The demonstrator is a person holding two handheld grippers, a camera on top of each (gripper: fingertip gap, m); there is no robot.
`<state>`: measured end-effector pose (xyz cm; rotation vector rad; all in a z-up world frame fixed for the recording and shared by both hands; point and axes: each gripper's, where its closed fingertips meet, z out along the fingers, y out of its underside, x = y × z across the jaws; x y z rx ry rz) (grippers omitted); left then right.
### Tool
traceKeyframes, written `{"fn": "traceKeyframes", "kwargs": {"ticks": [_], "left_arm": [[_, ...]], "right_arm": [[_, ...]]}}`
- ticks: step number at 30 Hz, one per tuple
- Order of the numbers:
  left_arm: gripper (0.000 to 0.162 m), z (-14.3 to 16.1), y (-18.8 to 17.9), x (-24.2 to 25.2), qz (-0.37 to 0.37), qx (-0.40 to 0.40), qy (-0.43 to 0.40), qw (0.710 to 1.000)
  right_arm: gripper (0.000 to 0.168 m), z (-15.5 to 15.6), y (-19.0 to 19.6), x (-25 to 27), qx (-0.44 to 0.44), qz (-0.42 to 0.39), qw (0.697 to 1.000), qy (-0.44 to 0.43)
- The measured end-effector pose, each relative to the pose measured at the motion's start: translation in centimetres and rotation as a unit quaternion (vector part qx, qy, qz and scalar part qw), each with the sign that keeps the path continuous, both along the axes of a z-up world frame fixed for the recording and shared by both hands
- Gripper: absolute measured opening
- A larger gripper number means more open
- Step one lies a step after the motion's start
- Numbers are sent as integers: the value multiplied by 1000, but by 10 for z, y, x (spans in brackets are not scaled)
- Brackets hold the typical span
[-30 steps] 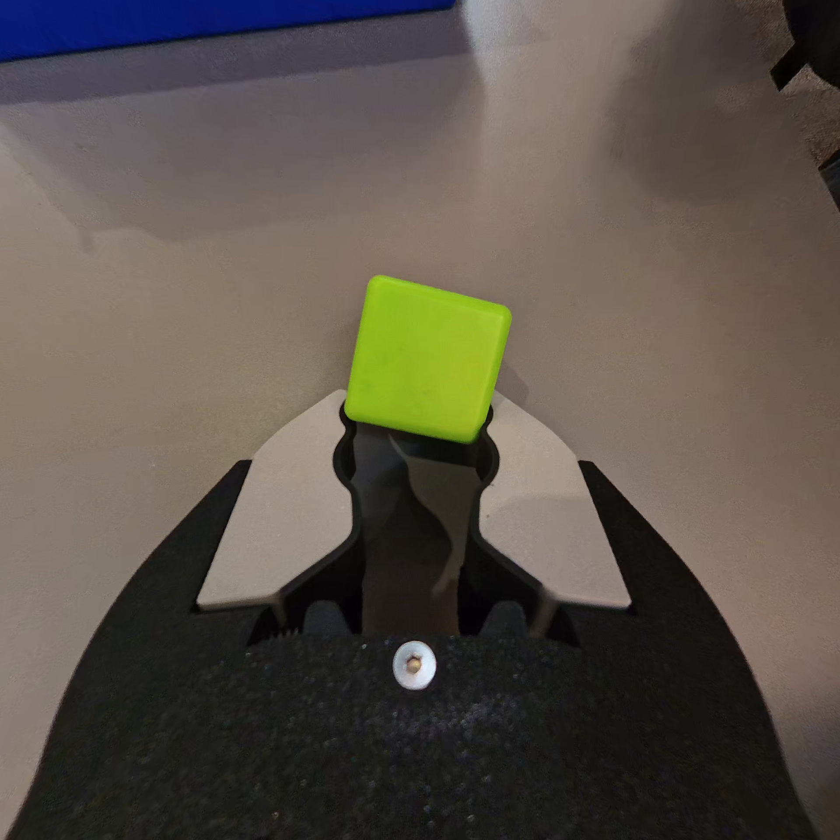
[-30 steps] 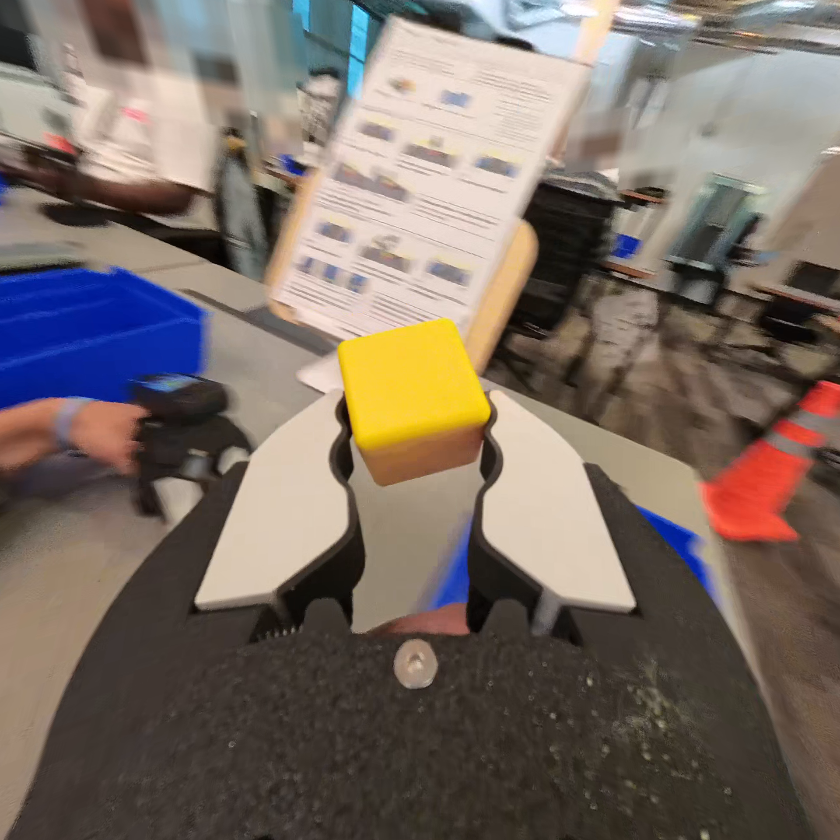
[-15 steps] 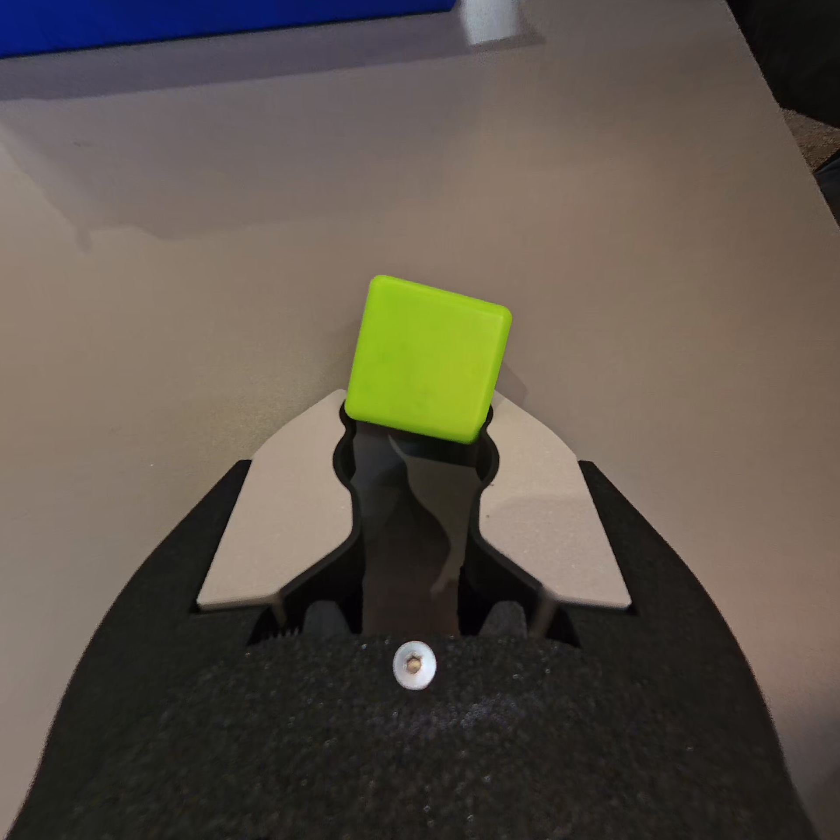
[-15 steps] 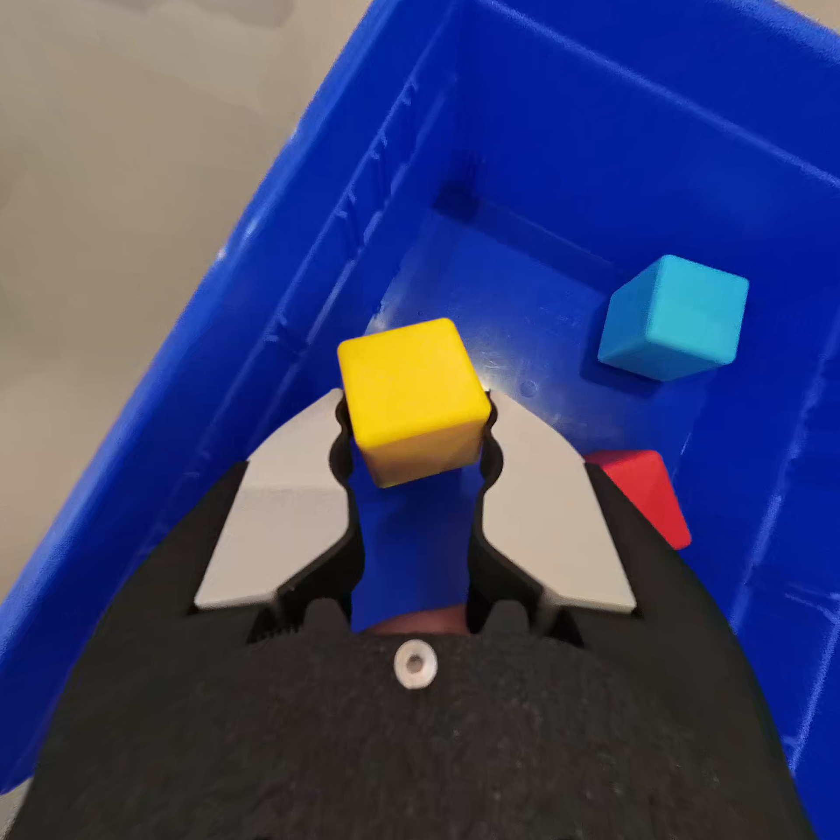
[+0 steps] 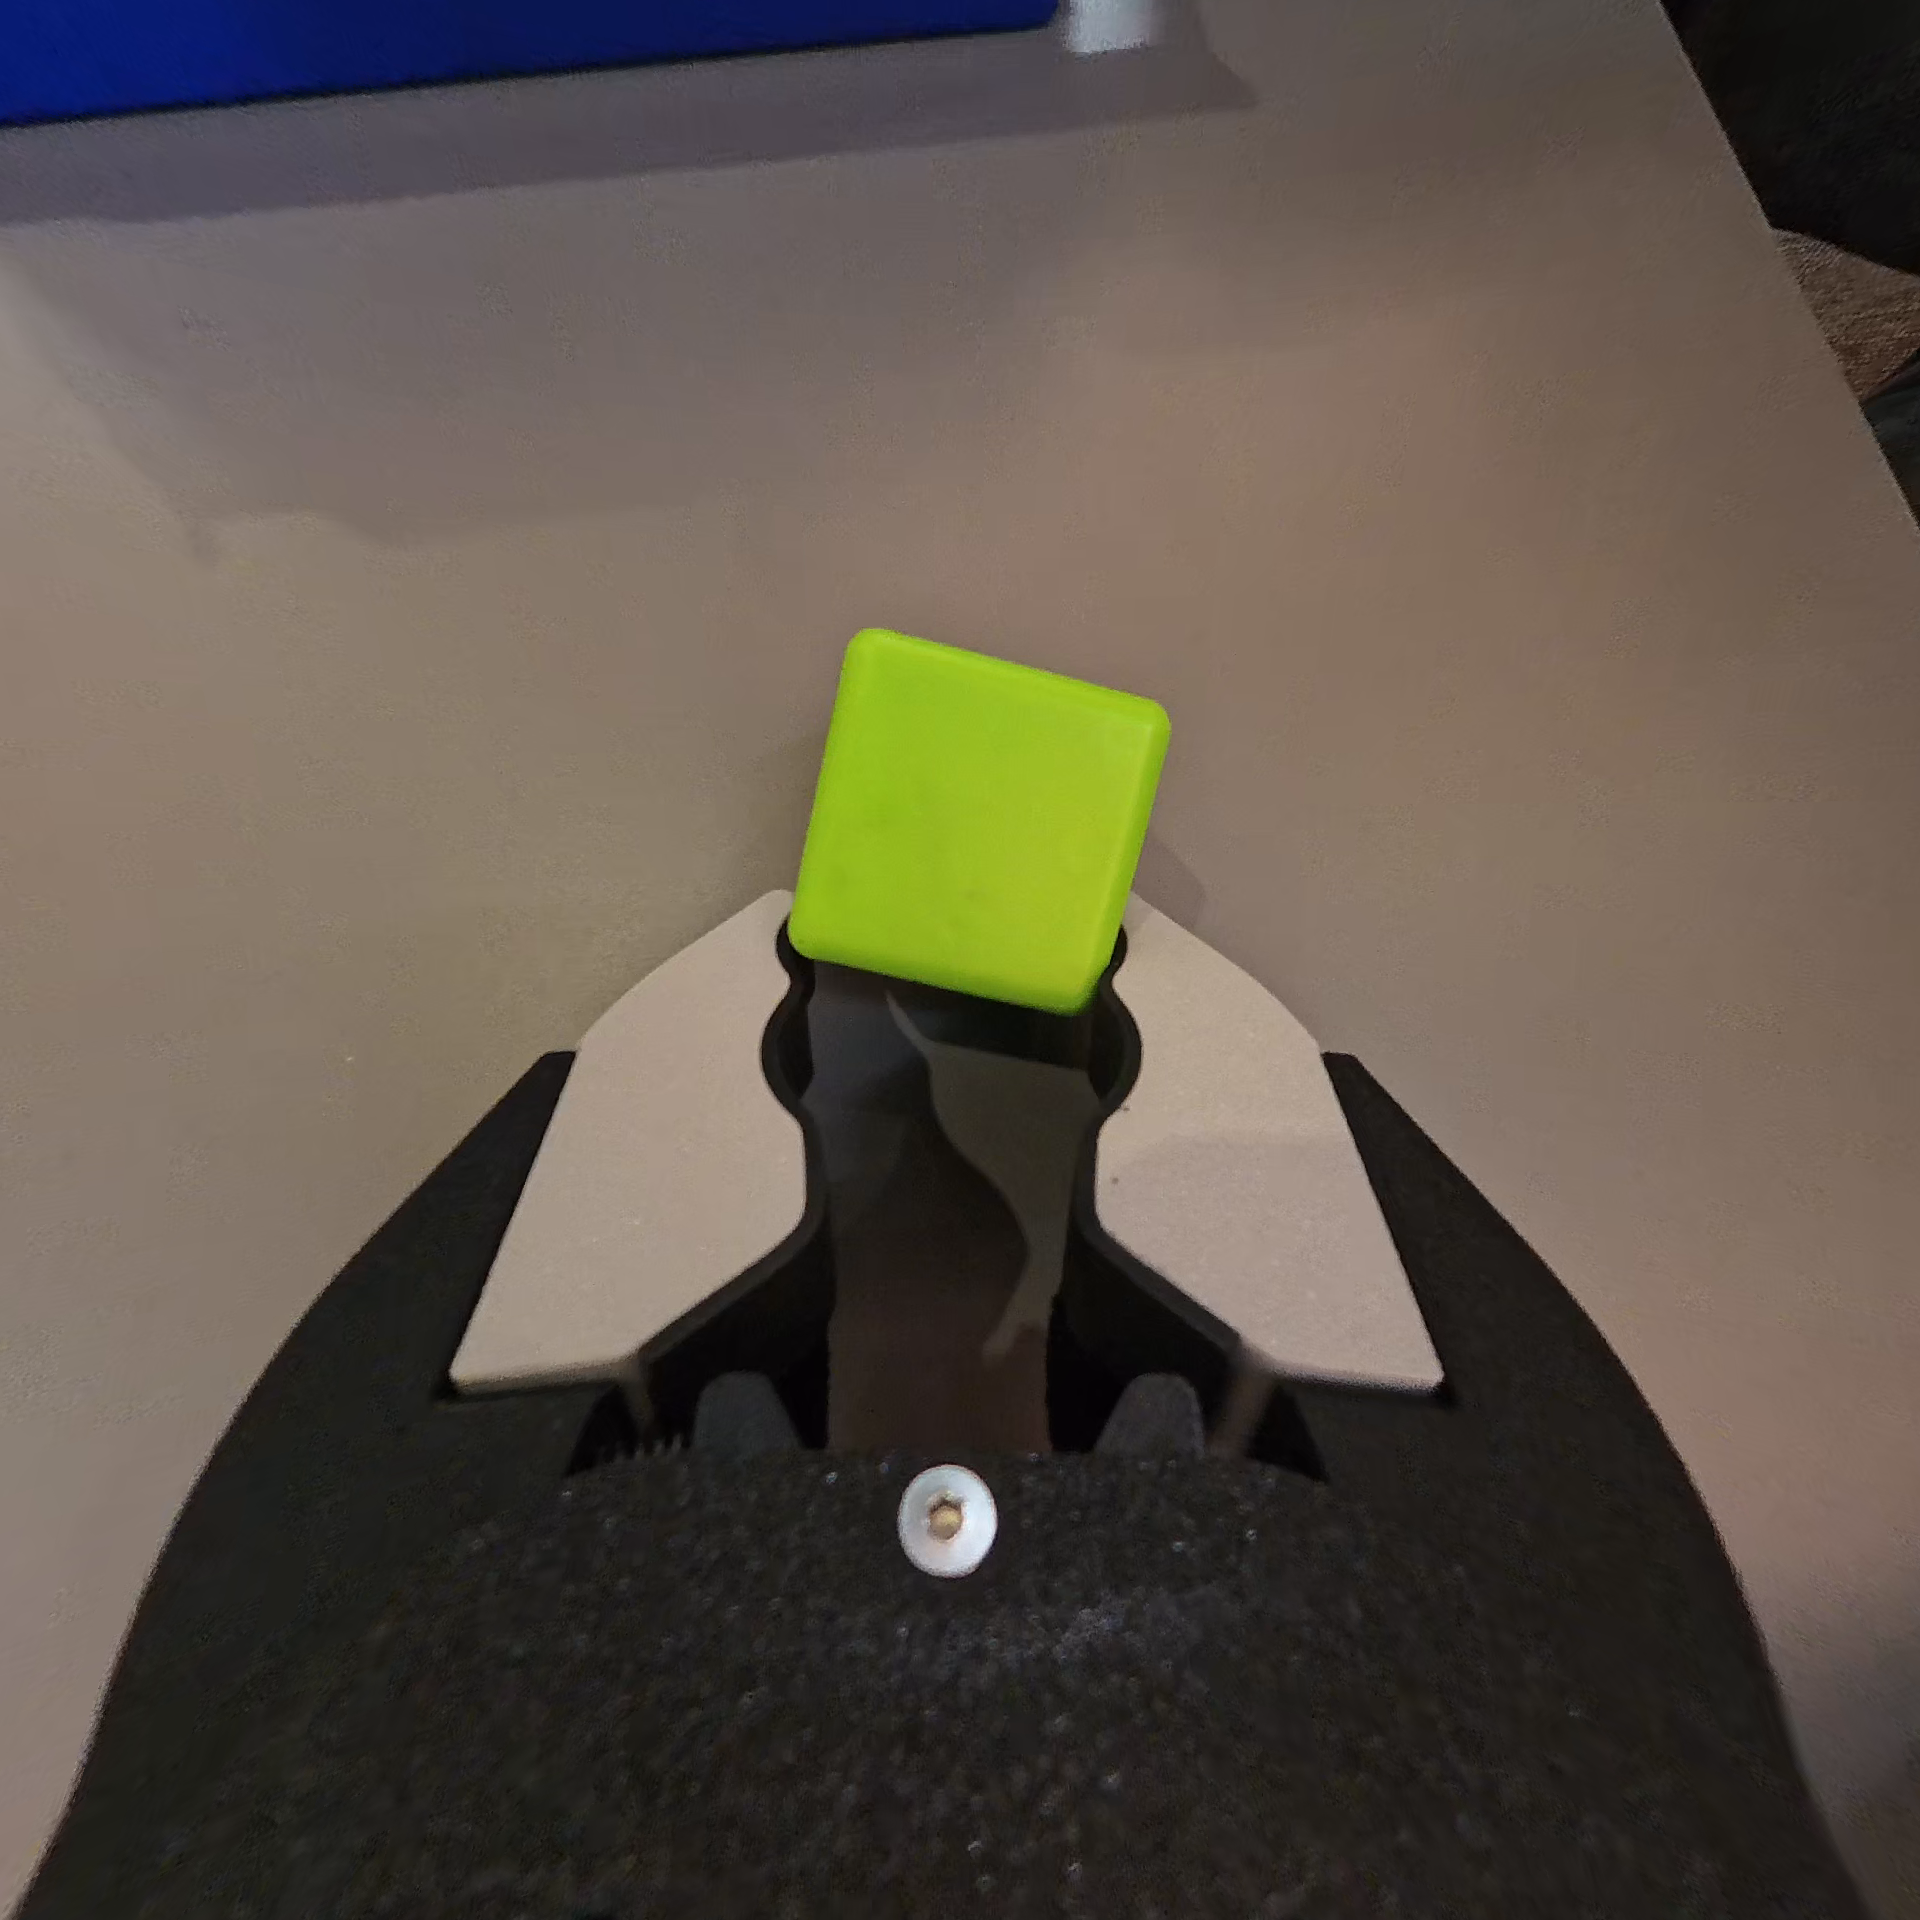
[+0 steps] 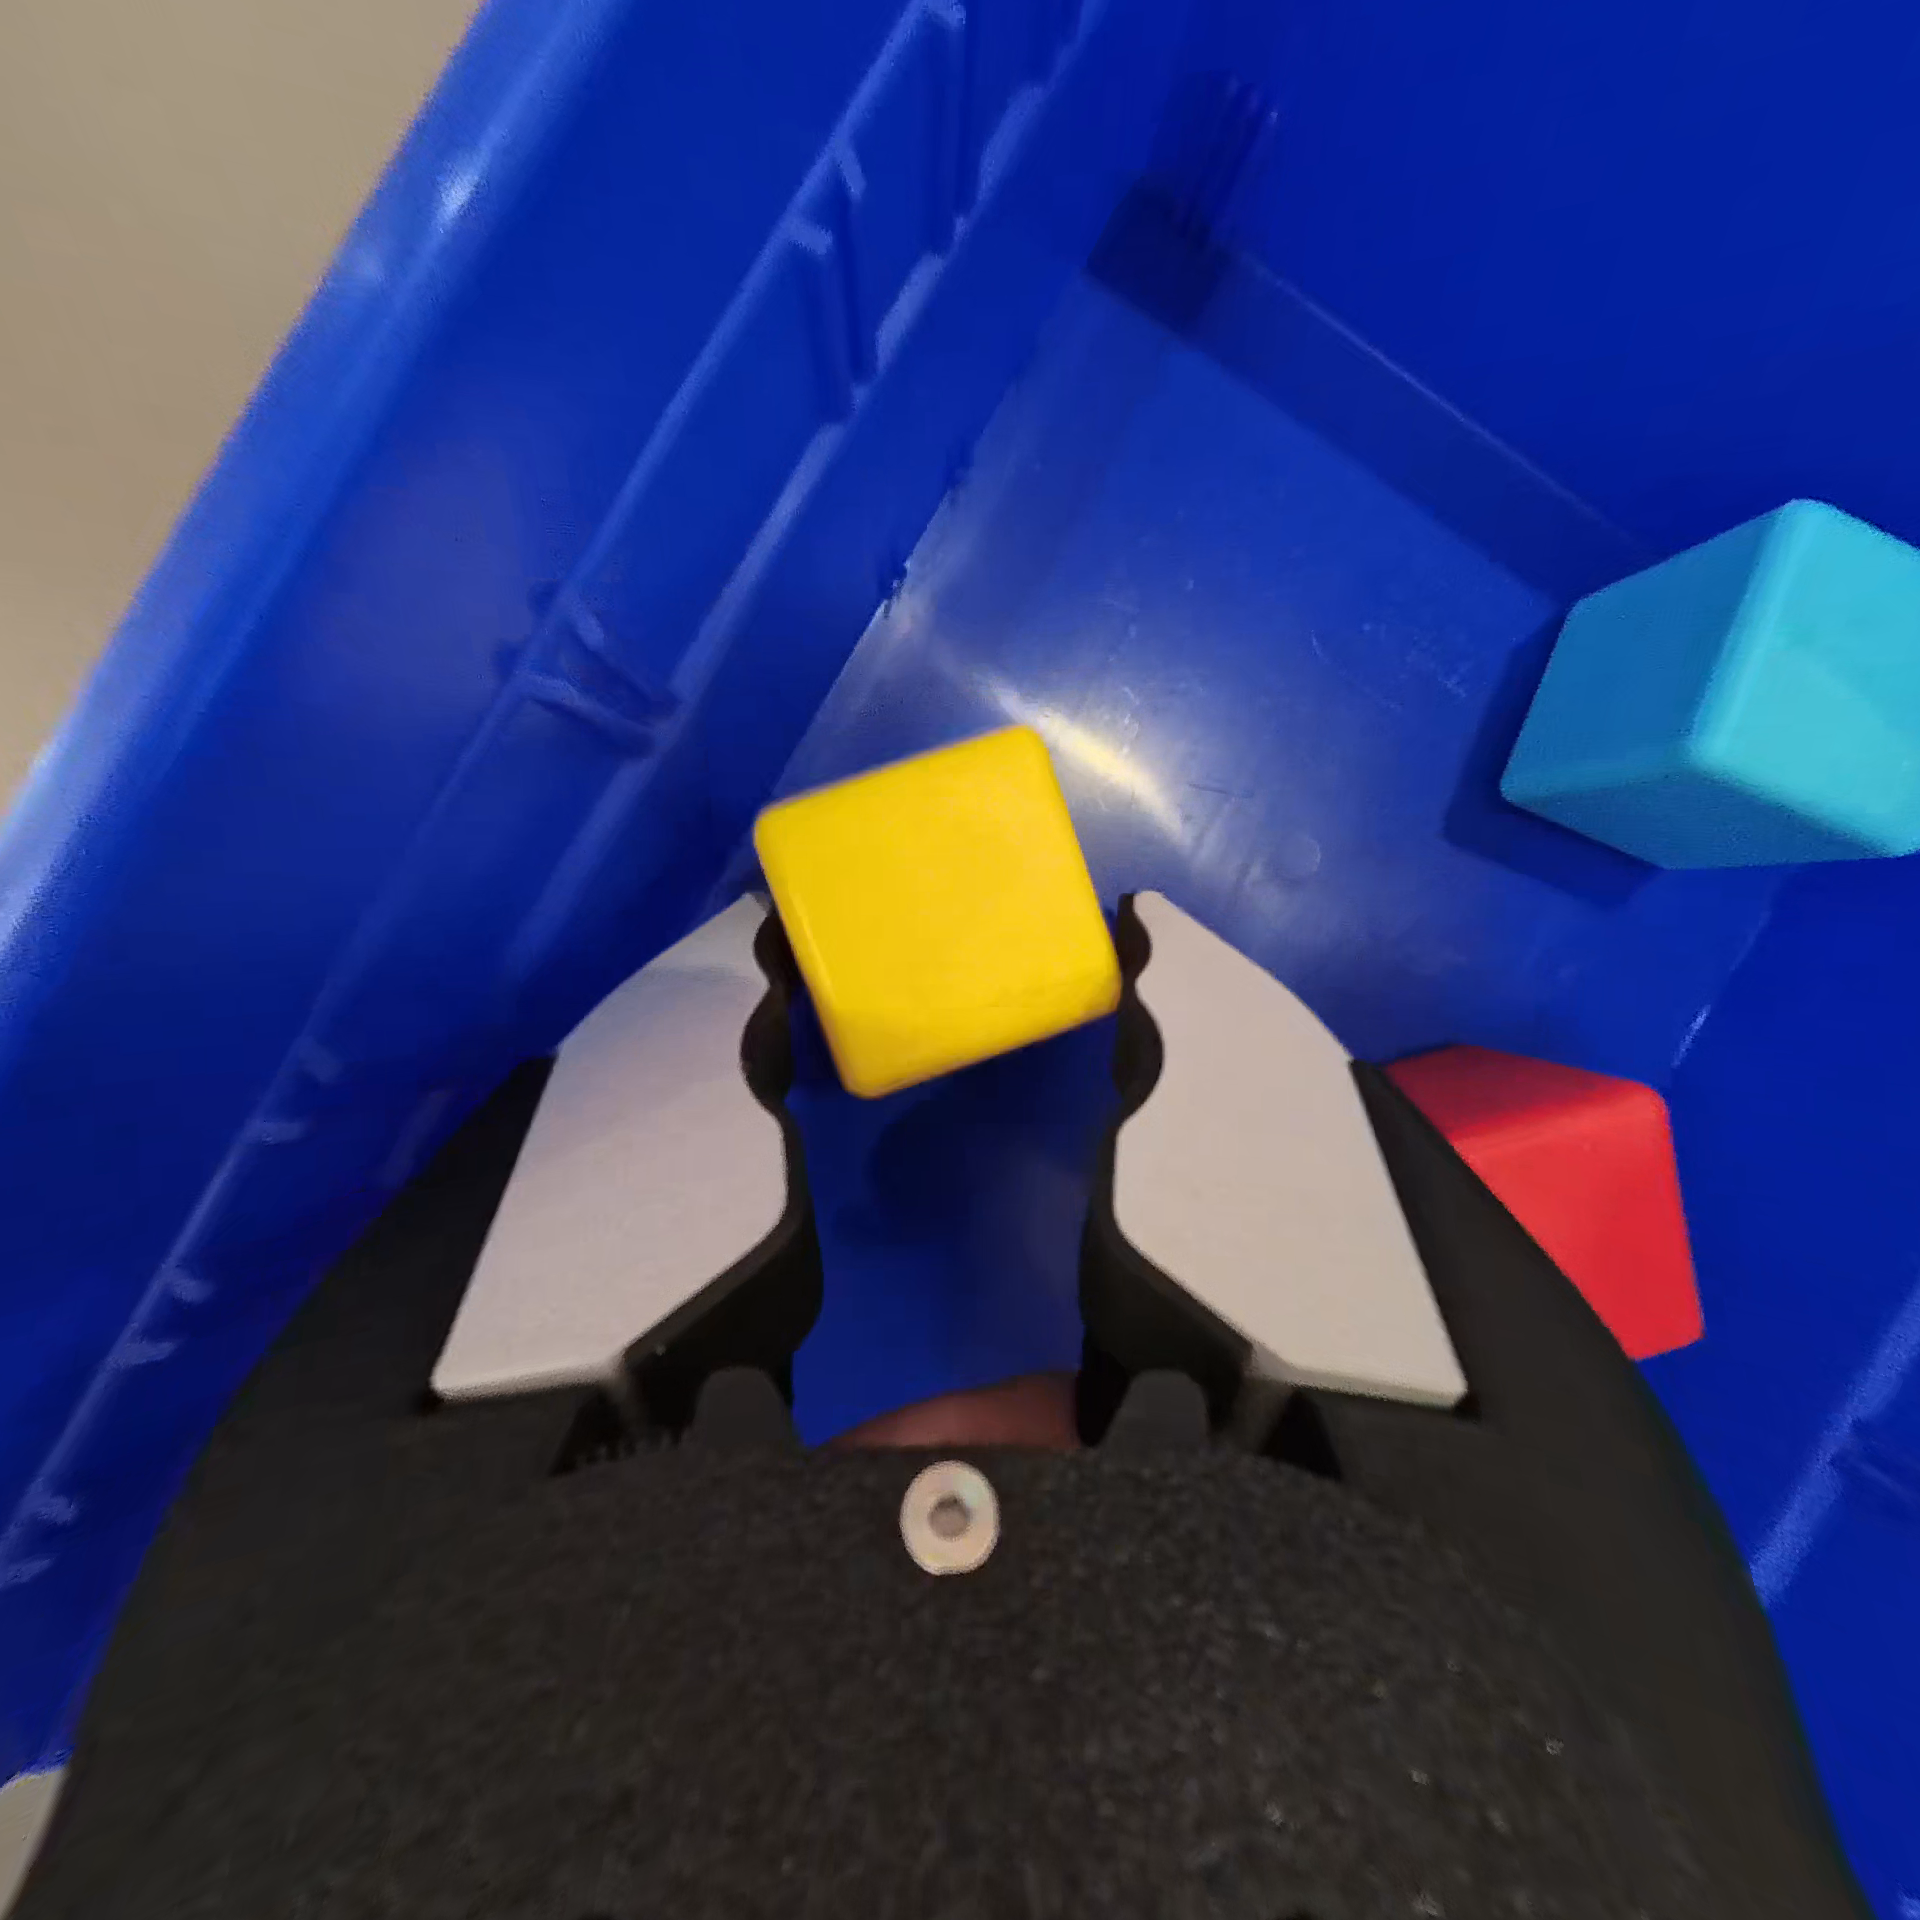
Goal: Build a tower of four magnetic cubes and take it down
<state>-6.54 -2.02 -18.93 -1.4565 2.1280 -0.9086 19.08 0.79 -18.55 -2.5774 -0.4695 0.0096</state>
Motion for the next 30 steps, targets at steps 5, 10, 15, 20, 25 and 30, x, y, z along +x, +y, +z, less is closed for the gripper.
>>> {"fn": "traceKeyframes", "kwargs": {"ticks": [5,10,15,20,25,30], "left_arm": [[51,1,1,0,7,-10,3,1000],[51,2,-2,-4,10,-24,14,1000],[51,1,-3,-3,10,-16,10,1000],[53,2,-2,-3,13,-11,6,1000],[64,15,-1,-5,48,-69,-10,996],[61,66,-19,-17,114,-189,-105,970]], "right_arm": [[61,34,-18,3,57,-51,997,9],[61,99,-73,-17,243,-120,962,-17],[42,60,-158,-134,289,-110,939,150],[52,45,-199,-209,265,-63,930,247],[65,23,-190,-218,239,-20,955,176],[72,18,-197,-225,226,-9,962,153]]}}
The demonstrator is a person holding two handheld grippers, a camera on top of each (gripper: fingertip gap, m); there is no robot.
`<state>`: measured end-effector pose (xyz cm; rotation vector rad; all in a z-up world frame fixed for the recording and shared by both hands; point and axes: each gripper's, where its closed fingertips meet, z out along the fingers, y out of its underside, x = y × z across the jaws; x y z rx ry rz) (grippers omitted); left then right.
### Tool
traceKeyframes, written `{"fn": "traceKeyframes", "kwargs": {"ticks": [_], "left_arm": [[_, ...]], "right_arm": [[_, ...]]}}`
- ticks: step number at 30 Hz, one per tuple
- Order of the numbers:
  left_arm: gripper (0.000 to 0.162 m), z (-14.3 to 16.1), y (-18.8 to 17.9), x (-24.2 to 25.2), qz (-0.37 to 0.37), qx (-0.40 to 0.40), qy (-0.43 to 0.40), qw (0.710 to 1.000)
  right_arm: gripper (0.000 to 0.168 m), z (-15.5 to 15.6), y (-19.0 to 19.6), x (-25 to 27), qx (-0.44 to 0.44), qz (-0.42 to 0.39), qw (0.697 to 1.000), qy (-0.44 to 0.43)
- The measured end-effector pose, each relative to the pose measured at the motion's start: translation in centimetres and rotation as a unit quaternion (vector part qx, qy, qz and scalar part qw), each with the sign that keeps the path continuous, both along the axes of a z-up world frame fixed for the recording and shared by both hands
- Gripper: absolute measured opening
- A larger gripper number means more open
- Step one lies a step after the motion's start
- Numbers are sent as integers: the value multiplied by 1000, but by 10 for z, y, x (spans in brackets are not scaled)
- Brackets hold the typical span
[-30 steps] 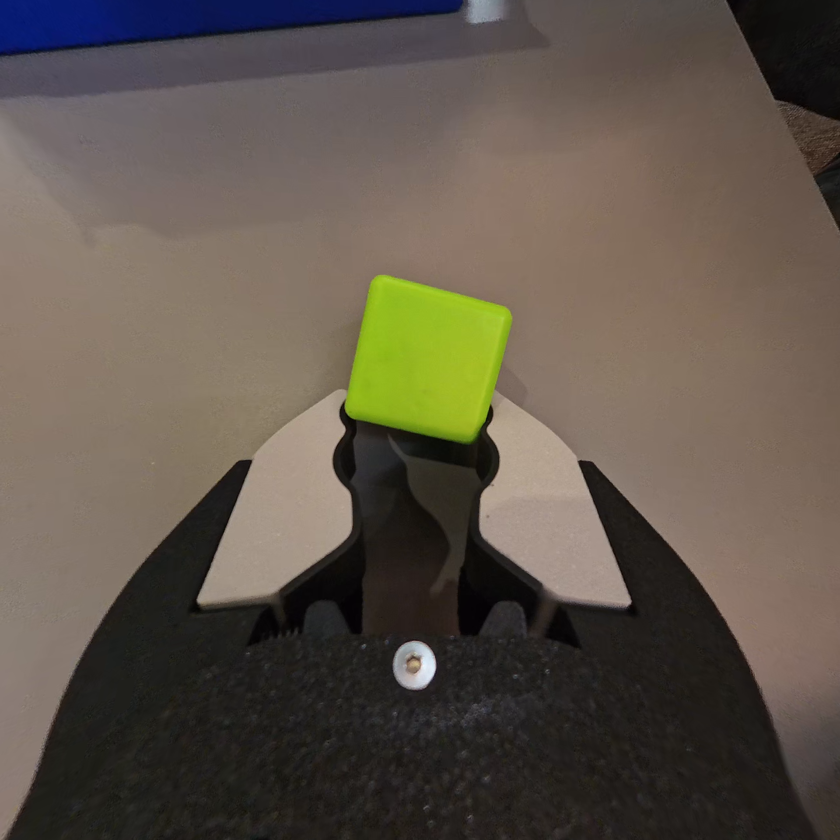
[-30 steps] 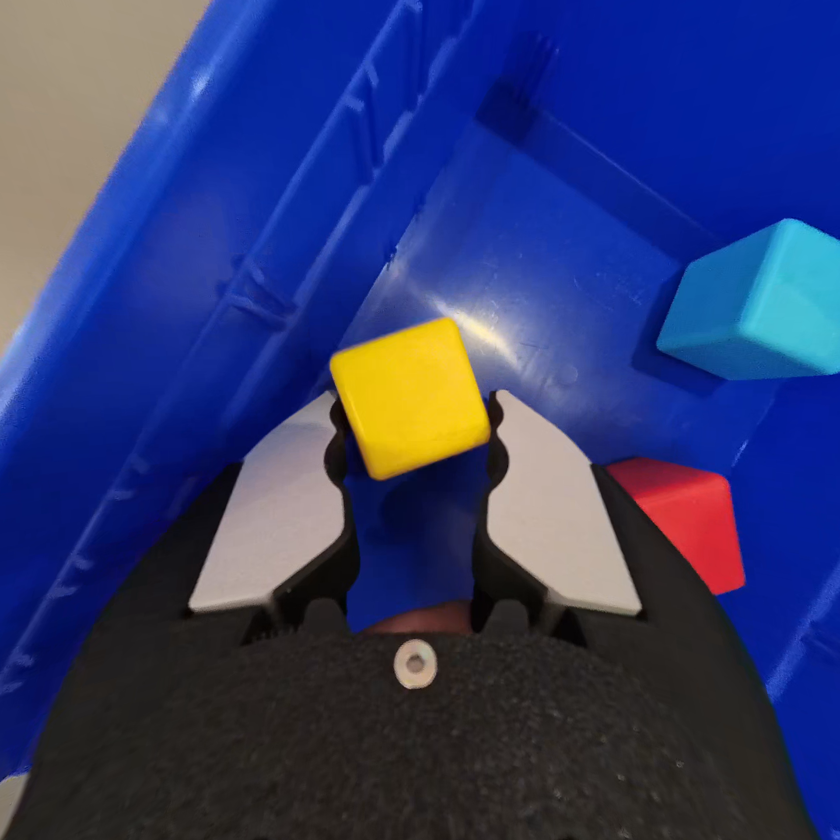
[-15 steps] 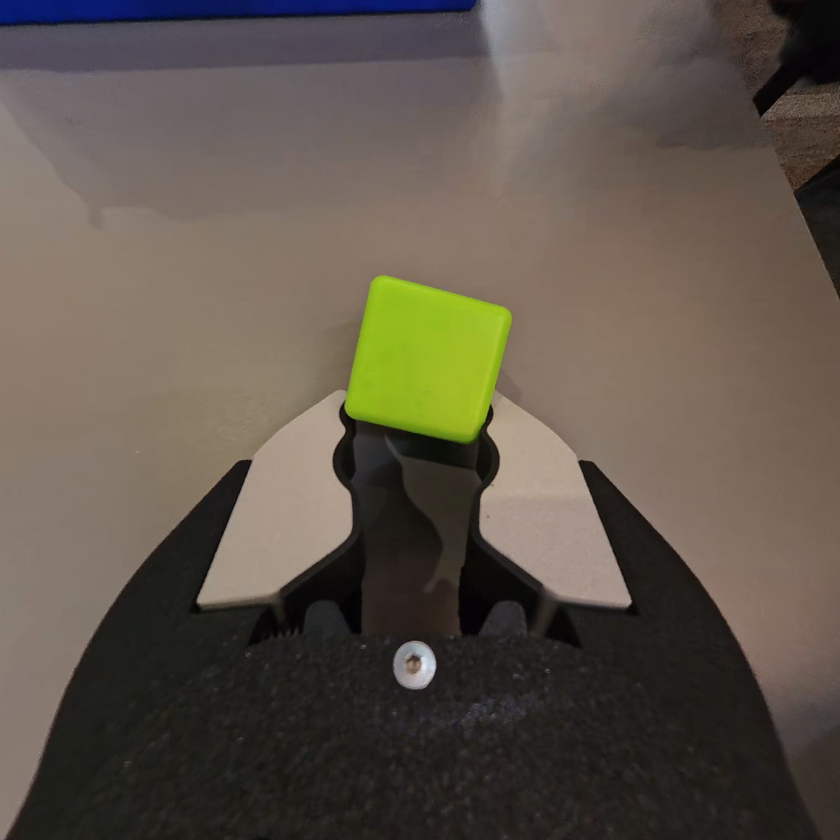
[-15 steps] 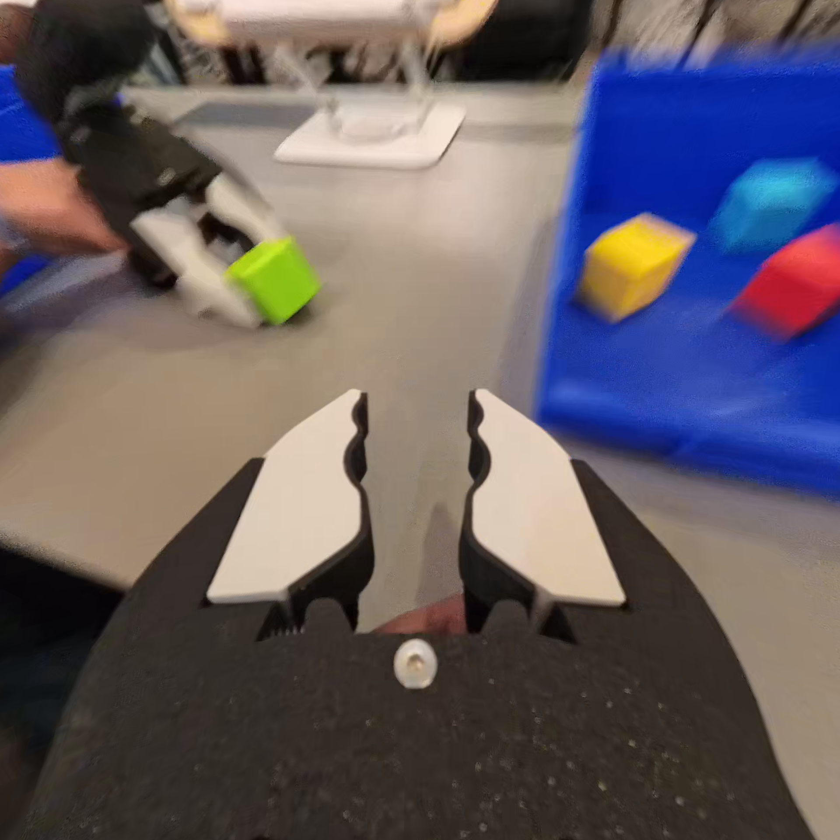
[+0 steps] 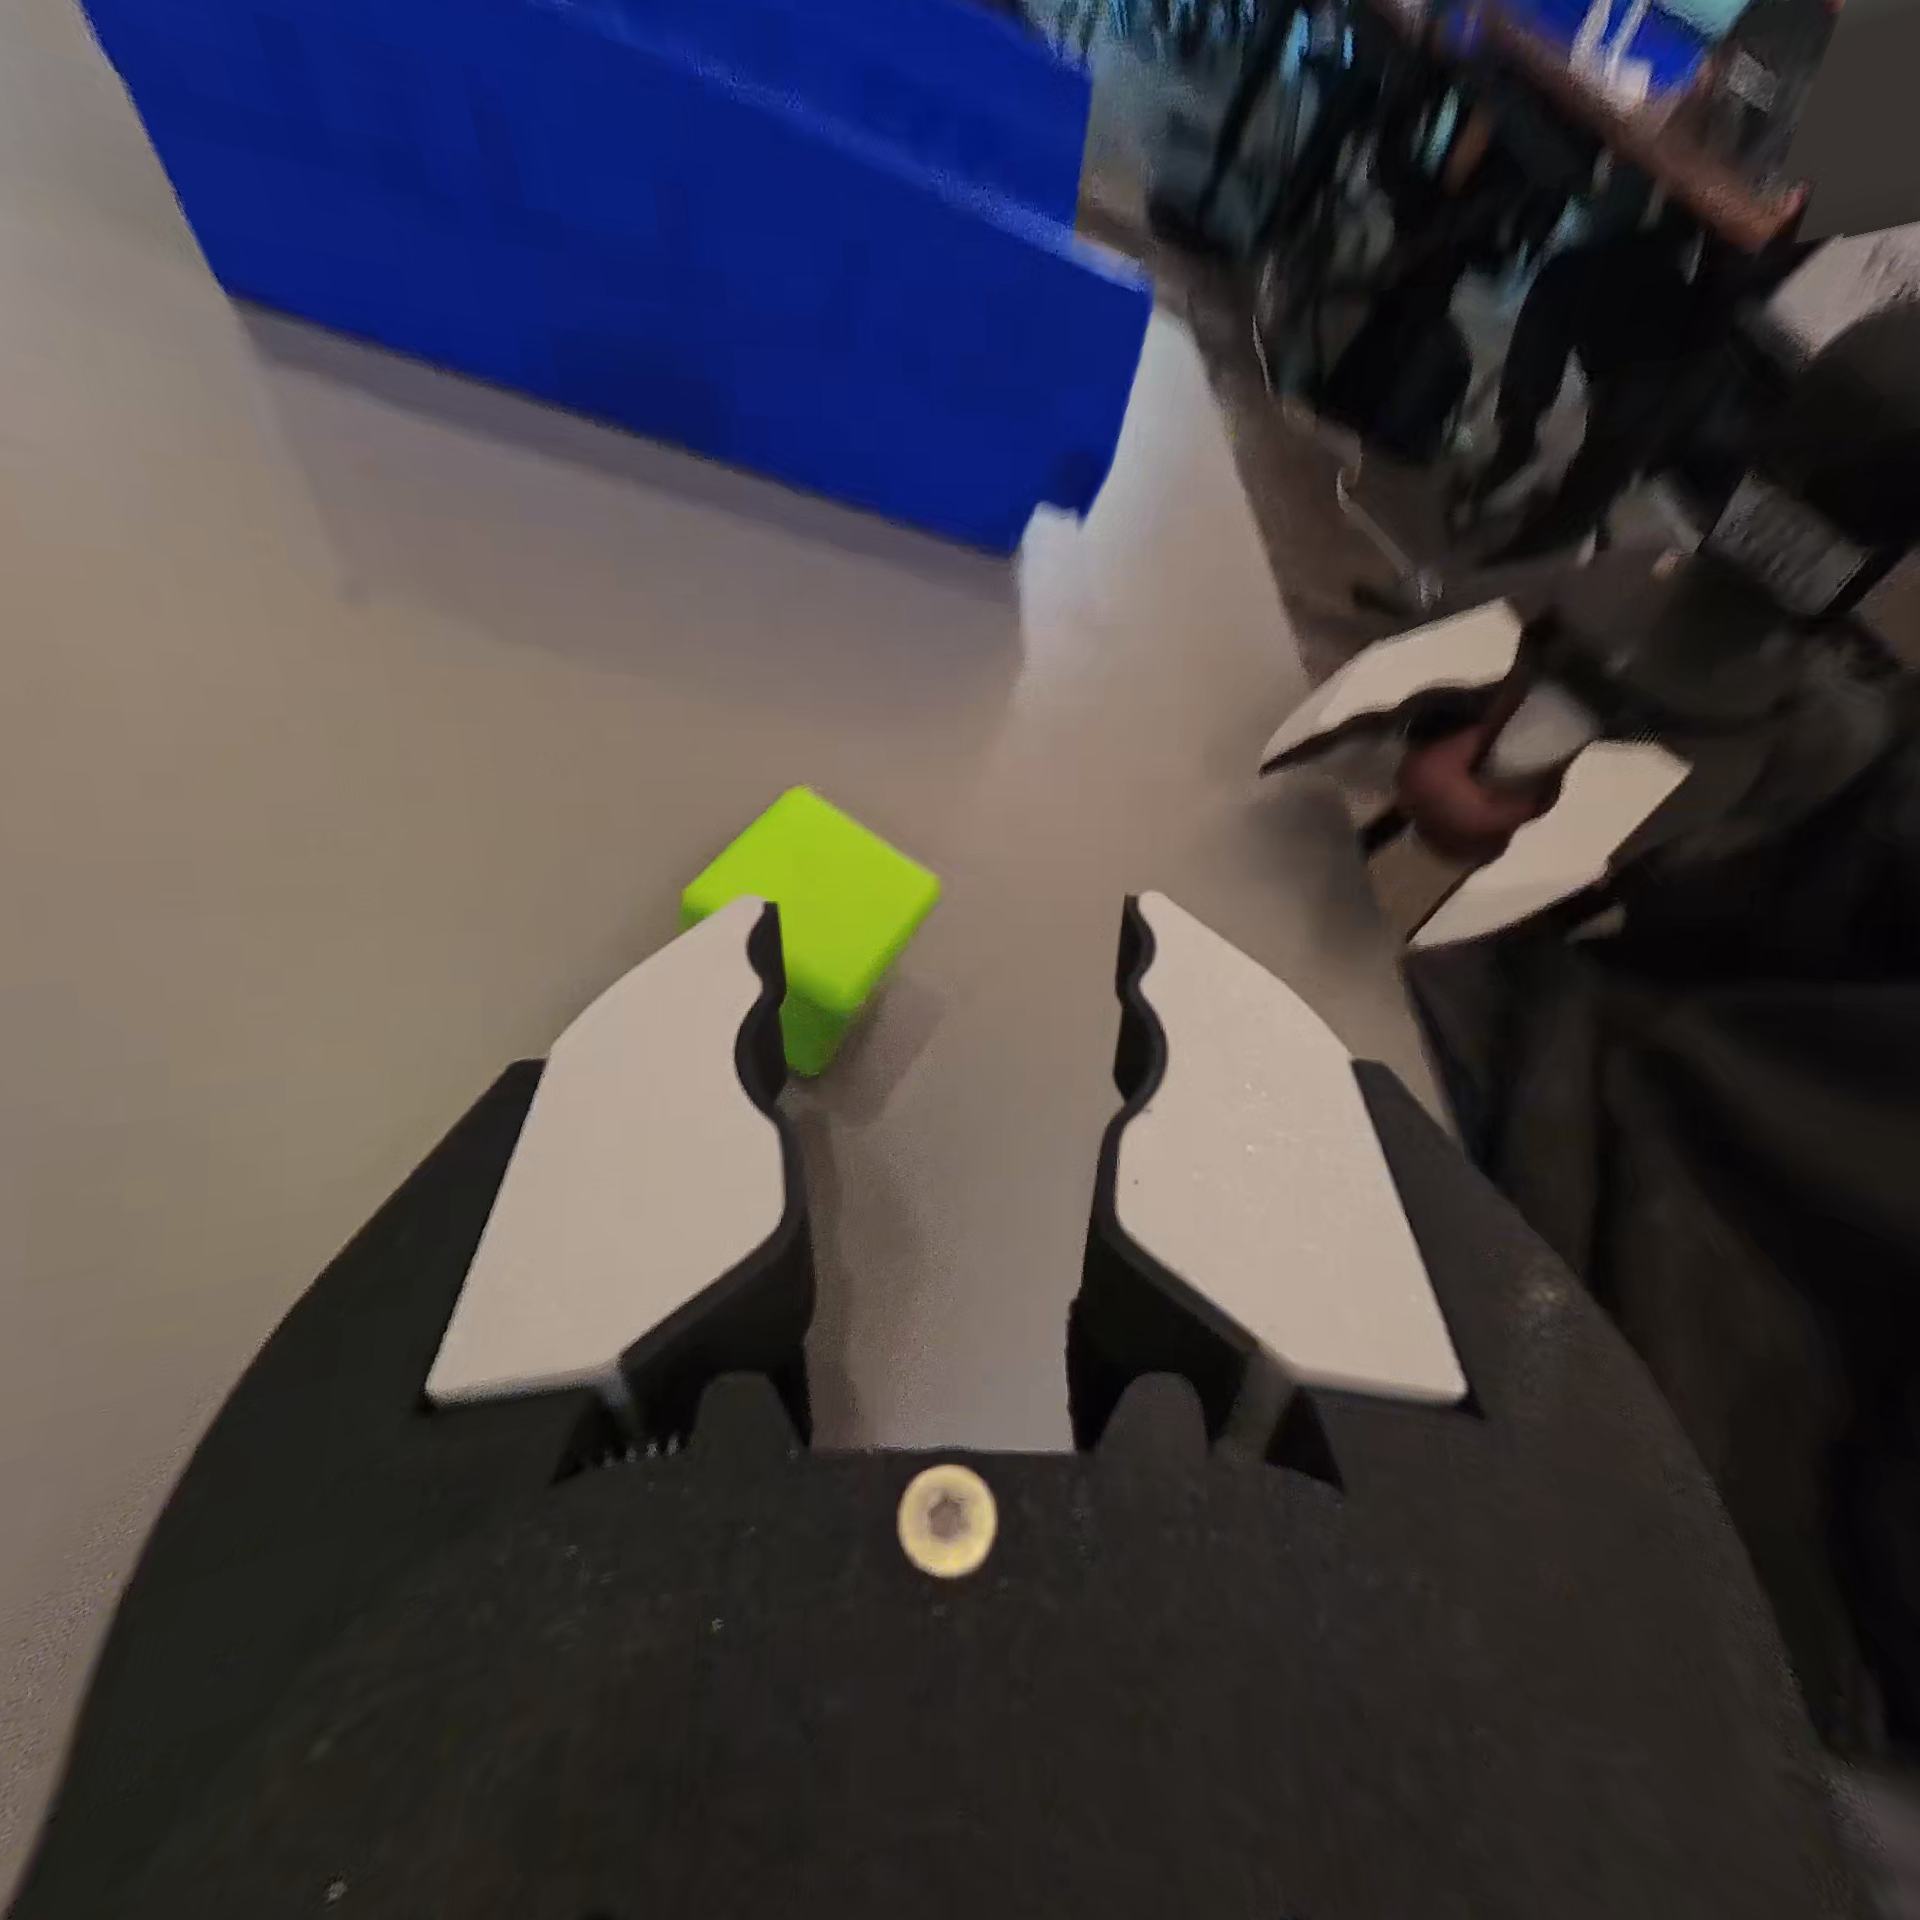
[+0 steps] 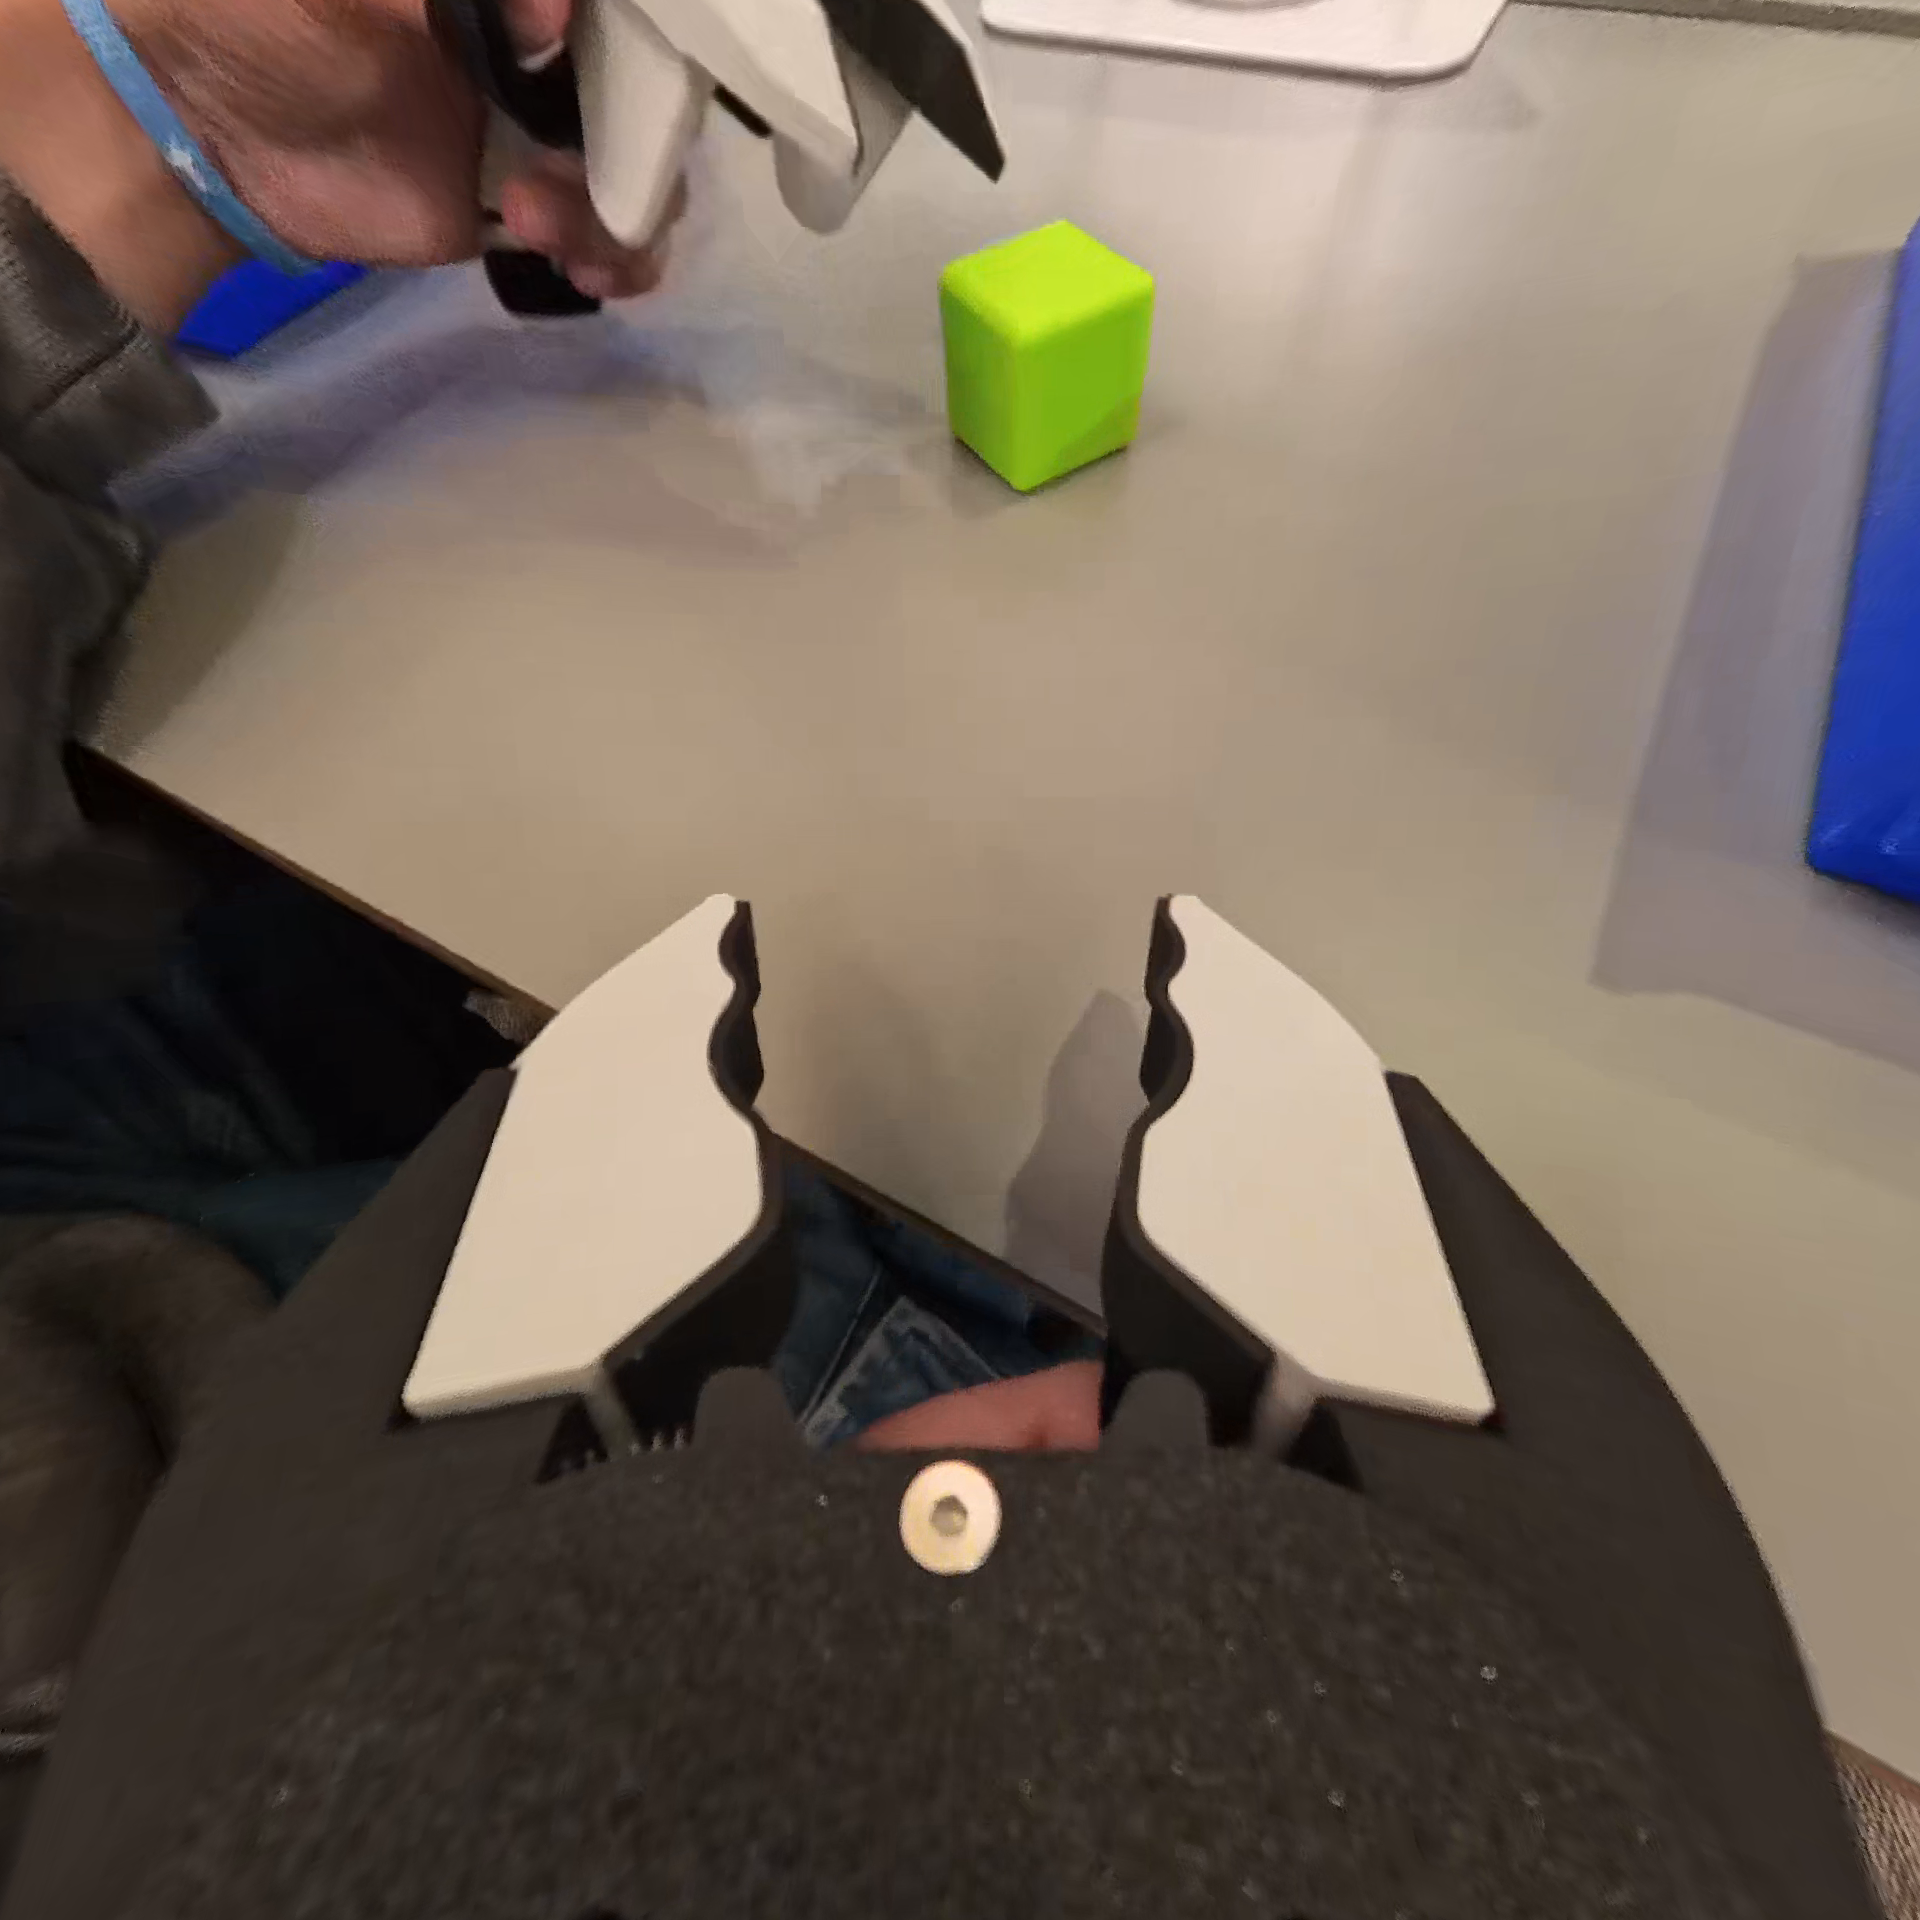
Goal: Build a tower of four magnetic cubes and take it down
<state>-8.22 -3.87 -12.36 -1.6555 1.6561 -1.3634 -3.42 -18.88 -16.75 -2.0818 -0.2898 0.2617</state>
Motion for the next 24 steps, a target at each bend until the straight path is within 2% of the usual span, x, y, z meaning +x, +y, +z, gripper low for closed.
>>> {"fn": "traceKeyframes", "kwargs": {"ticks": [2,6,8,10,13,17,21,24], "left_arm": [[62,23,-10,-7,45,7,-41,998],[69,43,-21,-31,191,118,-64,972],[72,44,-29,-55,278,150,-60,947],[72,37,-48,-82,333,135,-62,931],[73,22,-68,-122,396,146,-62,904],[68,39,-87,-151,427,125,-154,882],[68,43,-93,-147,389,130,-174,895],[68,37,-102,-138,359,147,-160,908]], "right_arm": [[72,11,1,-3,23,5,1000,6],[72,24,14,-3,22,29,999,-13],[71,28,25,-1,7,46,998,-46],[70,26,32,-4,-31,95,990,-96],[67,32,64,0,-54,138,963,-225],[66,33,114,-16,-118,214,924,-295],[67,15,161,-24,-210,243,899,-298],[66,1,175,-34,-265,260,882,-290]]}}
